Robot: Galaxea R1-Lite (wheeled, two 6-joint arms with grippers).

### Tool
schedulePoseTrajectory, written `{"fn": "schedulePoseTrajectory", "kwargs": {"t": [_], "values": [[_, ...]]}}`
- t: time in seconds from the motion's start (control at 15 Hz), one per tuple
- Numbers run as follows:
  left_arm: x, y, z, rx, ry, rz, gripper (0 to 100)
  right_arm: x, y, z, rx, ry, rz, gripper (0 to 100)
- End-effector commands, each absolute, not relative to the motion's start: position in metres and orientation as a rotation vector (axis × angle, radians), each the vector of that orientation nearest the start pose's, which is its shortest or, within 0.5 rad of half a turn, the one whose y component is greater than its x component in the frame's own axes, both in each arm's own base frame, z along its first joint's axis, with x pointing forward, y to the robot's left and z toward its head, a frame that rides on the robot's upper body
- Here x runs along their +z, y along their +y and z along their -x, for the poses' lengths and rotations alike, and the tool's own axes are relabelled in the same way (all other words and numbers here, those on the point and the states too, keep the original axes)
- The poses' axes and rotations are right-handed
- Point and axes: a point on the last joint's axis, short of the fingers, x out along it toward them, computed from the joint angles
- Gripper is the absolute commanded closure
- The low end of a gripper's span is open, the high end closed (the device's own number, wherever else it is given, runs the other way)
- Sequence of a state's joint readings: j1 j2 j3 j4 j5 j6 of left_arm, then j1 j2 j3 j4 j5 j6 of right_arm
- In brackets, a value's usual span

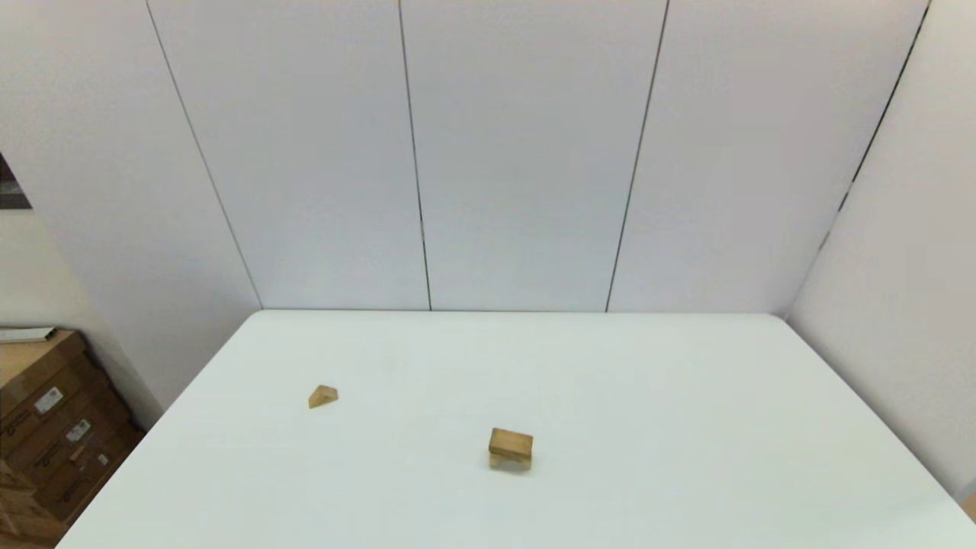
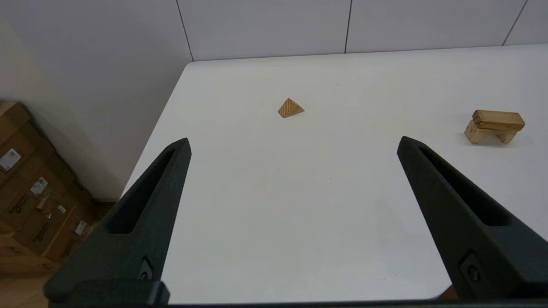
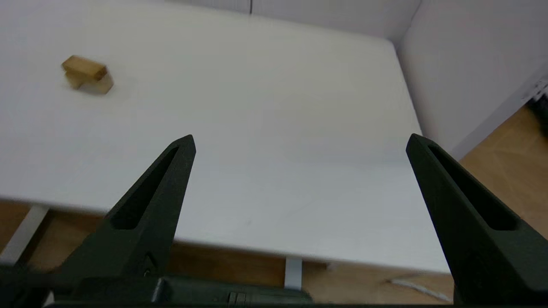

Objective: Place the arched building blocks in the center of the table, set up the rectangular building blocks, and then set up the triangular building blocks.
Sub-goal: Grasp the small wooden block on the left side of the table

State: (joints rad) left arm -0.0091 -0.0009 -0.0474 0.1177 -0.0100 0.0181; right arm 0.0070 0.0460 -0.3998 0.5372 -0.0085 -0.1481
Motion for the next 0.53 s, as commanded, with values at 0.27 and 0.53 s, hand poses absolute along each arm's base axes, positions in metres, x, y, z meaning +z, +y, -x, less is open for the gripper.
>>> {"fn": "schedulePoseTrajectory", "kwargs": {"t": [0.27,0.53], "values": [[0.076,0.0,0.027,-0.019,0.07,-0.017,0,0.085,-0.002,0.03,-0.073,0.048,0.1,0],[0.076,0.0,0.027,-0.02,0.07,-0.015,0,0.083,-0.001,0.03,-0.014,0.053,0.099,0]]}}
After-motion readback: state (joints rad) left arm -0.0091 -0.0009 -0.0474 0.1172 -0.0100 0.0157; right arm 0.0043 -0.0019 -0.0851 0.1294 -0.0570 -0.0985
